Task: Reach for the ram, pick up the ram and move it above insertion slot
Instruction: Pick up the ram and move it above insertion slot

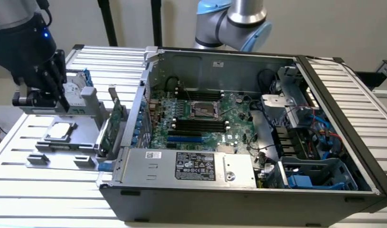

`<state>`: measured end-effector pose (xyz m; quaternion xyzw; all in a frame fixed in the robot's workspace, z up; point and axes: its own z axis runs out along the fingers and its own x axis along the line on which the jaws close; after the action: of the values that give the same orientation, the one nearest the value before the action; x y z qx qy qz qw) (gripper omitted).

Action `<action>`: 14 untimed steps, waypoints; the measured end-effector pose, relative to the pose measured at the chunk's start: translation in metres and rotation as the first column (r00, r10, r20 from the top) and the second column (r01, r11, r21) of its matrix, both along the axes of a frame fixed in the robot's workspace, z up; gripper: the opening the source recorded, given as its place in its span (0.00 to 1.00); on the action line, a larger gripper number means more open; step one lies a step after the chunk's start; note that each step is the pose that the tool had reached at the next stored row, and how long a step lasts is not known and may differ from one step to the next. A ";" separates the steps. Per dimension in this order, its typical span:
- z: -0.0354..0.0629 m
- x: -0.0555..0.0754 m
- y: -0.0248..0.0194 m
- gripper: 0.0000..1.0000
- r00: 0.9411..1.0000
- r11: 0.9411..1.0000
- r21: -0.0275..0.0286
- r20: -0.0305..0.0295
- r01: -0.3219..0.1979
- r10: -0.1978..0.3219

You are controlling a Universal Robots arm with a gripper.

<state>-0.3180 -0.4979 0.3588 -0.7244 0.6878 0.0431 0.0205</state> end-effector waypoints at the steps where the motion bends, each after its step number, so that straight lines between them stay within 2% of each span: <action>1: 0.0028 0.004 0.0000 0.13 1.000 1.000 0.003 0.000 -0.001 0.001; 8: 0.0211 0.030 0.0000 0.13 1.000 1.000 0.025 0.000 -0.004 0.004; 14: 0.0282 0.055 0.0000 0.13 1.000 0.999 0.046 0.000 -0.008 0.008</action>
<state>-0.2633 -0.4979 0.3870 -0.7263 0.6838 0.0590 0.0369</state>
